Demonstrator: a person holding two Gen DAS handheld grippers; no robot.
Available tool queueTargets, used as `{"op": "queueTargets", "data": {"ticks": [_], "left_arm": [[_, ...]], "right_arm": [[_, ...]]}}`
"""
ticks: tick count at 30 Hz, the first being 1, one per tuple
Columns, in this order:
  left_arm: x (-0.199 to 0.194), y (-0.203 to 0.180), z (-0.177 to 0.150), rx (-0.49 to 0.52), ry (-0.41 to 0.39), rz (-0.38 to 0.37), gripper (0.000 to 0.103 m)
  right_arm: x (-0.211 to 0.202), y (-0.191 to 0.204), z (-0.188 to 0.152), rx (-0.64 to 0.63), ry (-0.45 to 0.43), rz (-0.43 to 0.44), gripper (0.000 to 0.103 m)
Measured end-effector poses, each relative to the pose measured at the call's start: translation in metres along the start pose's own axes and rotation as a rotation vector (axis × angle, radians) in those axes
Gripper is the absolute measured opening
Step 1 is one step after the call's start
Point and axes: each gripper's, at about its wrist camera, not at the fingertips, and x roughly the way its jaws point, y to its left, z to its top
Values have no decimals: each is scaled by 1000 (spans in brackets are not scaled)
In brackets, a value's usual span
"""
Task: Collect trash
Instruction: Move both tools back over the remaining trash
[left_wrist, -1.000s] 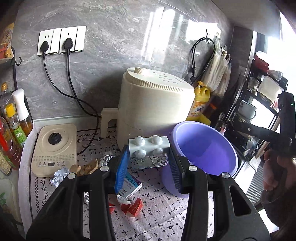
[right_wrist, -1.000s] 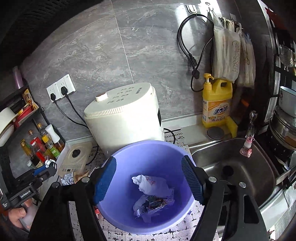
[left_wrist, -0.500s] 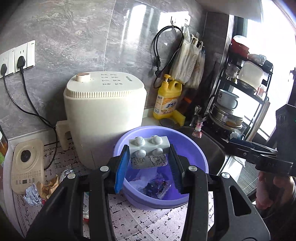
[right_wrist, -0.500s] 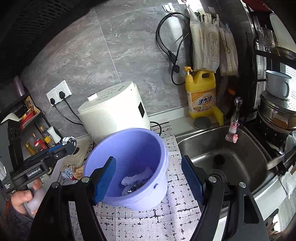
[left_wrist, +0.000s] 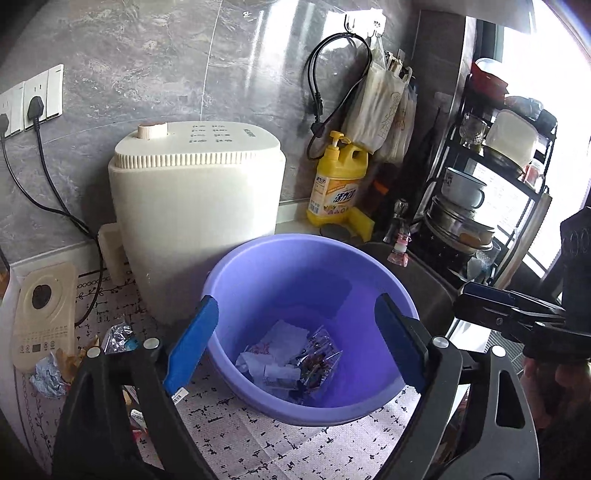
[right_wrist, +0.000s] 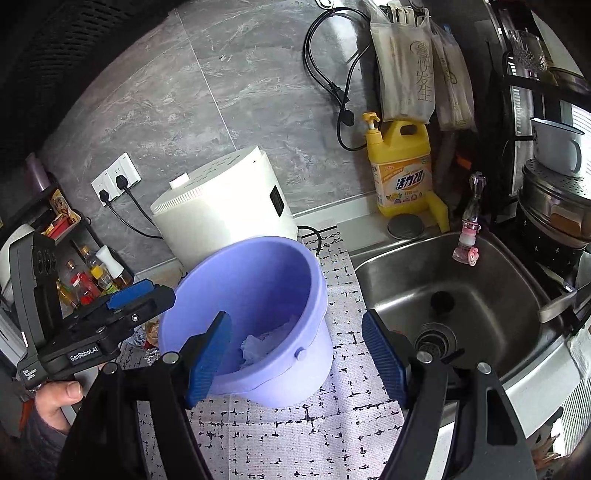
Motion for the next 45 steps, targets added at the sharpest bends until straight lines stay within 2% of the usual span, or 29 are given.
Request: {"op": "queueTargets", "data": {"ticks": [10, 15, 23, 34, 45], "left_arm": [[-37, 39, -12, -64, -17, 82, 97], [-56, 60, -20, -81, -17, 128, 97], [-92, 101, -31, -113, -23, 187, 97], [-121, 162, -63, -171, 14, 216, 97], [-121, 209, -95, -226, 69, 193, 97]], "right_arm": [[13, 35, -1, -35, 15, 56, 82], [17, 55, -1, -54, -1, 57, 93], [27, 93, -11, -73, 11, 75, 94], [34, 148, -39, -108, 26, 61, 95], [53, 195, -63, -146, 73, 72, 83]]}}
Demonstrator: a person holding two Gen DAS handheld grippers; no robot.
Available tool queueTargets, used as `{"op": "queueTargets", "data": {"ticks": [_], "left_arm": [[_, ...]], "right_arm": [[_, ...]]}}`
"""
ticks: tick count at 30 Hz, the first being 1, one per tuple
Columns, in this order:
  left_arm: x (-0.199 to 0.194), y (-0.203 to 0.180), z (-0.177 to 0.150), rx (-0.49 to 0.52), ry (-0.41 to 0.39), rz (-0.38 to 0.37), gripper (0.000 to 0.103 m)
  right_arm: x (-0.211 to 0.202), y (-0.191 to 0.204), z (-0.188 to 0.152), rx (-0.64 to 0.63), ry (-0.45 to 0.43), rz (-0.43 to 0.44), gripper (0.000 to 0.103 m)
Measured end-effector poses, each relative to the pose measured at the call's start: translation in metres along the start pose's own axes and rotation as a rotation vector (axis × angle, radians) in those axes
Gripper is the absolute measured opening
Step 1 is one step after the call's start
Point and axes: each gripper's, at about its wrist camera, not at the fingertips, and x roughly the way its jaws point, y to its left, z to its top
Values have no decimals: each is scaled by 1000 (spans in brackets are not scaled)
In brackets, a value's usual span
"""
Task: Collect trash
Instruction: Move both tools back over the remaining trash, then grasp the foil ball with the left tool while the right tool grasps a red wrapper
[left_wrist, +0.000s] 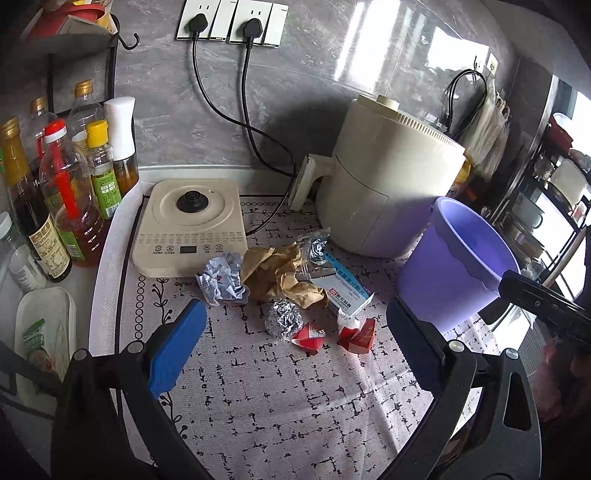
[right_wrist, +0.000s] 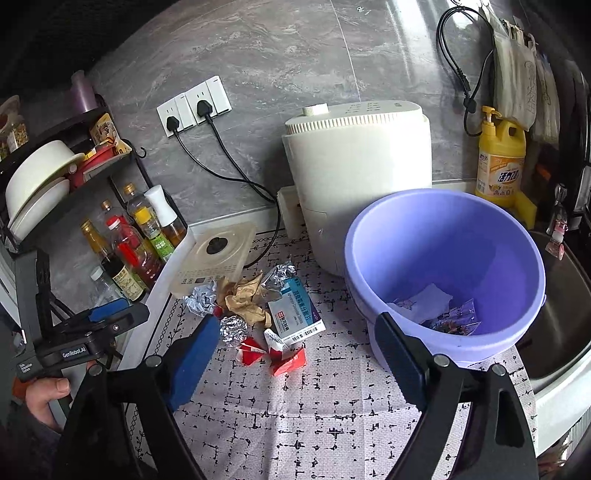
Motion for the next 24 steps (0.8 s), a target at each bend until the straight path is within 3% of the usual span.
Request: {"op": "queueTargets", "data": {"ticks": [11, 24], "left_arm": [[43, 22, -14, -5, 97, -63, 78], [97, 27, -20, 12, 170, -105, 62]], "right_arm": [[32, 20, -25, 13, 94, -13, 64], [59, 15, -50, 26, 149, -93, 57]]}}
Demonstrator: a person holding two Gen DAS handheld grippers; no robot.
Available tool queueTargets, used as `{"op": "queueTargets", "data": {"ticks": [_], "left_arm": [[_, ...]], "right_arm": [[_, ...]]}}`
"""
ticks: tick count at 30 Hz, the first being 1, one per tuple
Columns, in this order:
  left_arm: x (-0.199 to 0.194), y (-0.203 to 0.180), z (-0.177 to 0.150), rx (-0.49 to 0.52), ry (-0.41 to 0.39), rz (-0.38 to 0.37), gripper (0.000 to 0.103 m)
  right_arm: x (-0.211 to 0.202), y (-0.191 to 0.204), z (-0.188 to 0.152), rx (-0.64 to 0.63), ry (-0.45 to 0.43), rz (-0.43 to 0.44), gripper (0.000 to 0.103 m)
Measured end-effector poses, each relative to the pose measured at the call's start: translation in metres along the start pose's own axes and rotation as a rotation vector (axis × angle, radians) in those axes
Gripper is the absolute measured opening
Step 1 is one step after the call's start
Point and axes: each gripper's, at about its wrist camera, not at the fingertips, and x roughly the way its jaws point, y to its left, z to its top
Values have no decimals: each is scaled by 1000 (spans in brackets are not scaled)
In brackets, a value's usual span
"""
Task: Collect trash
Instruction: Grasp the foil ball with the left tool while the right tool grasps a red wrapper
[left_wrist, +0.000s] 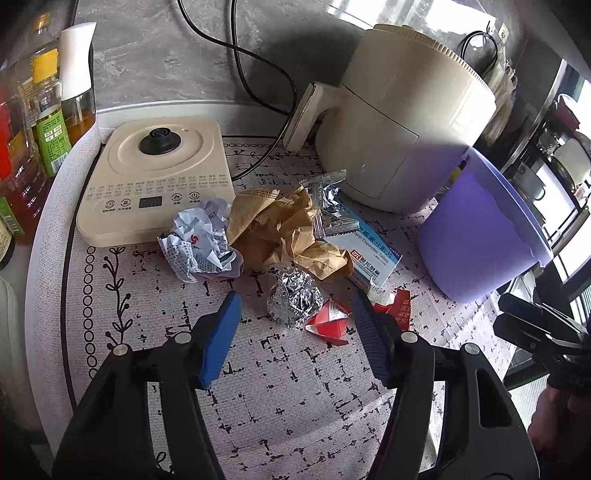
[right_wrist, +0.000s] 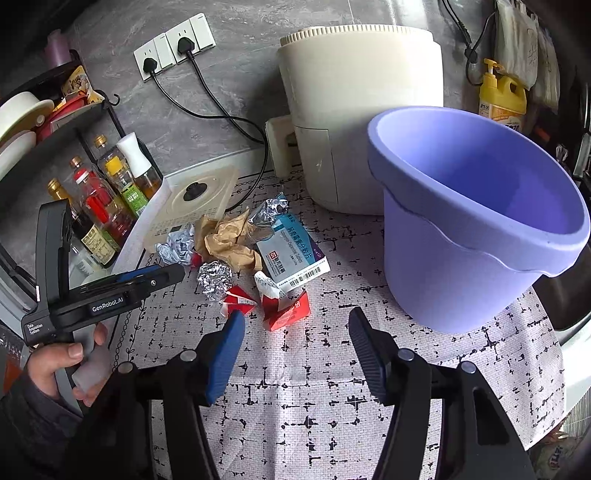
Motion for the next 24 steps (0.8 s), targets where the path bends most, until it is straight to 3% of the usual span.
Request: {"op": "queueTargets", "data": {"ticks": [6, 14, 16, 18, 24], "left_arm": [[28, 7, 2, -6, 42, -5, 54], [59, 13, -1, -38, 106, -52, 54], [58, 15, -3, -54, 102, -86, 45], [51, 10, -5, -23, 95, -34, 44], [24, 21, -14, -59, 76, -6, 44]], "right_arm": [[15, 0, -4, 9, 16, -13, 55], [40, 7, -7, -11, 48, -16, 55], [48, 10, -7, -20, 60, -12, 55], [55, 13, -7, -34, 69, -11, 55], [74, 19, -5, -74, 94, 13, 55]]}}
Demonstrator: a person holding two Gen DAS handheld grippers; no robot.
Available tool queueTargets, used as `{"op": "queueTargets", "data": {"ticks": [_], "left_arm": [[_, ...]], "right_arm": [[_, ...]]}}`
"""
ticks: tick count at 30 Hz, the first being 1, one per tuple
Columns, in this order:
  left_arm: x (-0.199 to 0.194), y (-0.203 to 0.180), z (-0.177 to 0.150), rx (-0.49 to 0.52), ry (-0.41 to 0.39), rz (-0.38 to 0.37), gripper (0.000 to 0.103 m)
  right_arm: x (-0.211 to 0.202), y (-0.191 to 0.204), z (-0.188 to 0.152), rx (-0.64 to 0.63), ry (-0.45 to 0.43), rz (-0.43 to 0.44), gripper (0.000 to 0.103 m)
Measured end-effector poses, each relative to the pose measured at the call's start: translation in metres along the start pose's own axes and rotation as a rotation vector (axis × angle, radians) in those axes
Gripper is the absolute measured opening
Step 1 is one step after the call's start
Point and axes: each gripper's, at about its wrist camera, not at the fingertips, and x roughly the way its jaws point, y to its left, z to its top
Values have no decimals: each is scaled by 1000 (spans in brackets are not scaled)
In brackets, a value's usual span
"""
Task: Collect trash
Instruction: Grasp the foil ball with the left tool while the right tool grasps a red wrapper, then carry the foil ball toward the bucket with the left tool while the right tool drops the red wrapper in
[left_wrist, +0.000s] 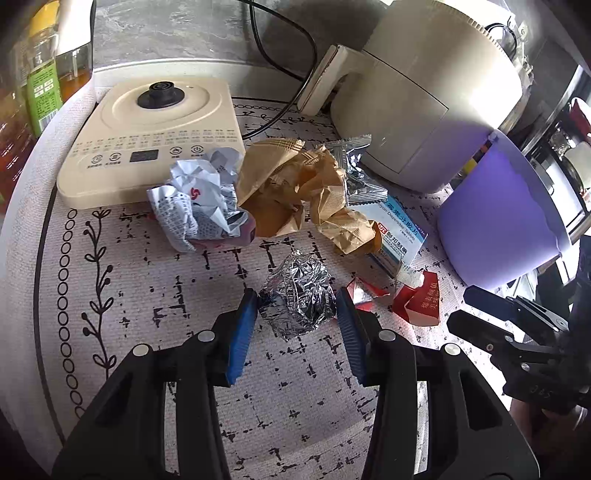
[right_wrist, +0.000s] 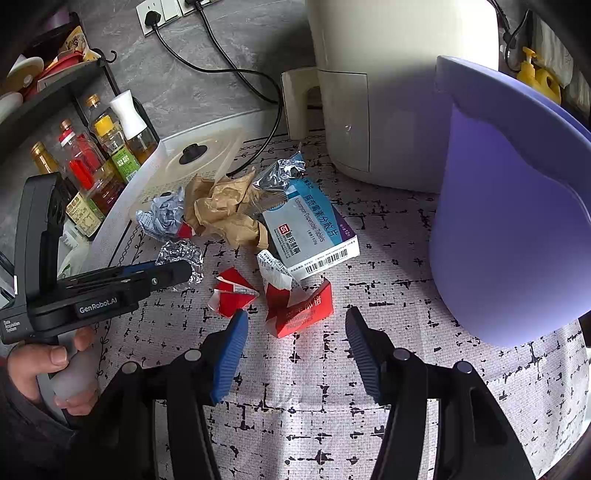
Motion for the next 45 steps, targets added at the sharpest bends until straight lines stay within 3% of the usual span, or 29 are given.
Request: {"op": "queueTargets", "data": {"ticks": [9, 10, 11, 12, 24, 33, 40, 45], "left_arm": [[-43, 21, -9, -77, -62, 81, 44], [-47, 22, -9, -86, -69, 88, 44], [-51, 23, -9, -94, -77, 97, 44], [-53, 24, -9, -102, -84, 105, 44], [-88, 6, -2, -144, -189, 141, 44], [-111, -27, 17, -114, -260, 123, 44], [-120, -65, 37, -44, -308, 79, 44], [-118, -91, 48, -2, -326, 34, 44]], "right_arm": [[27, 2, 9, -62, 31, 3, 53], [31, 1, 10, -71, 47, 6, 46], [35, 1, 11, -78, 63, 15, 25], [36, 0, 12, -83, 77, 27, 11], [-7, 2, 33, -151, 9, 106, 9], [-72, 2, 59, -171, -150, 163, 9], [-125, -24, 74, -150, -278, 145, 9], [-146, -56, 80, -109, -326, 83, 9]]}}
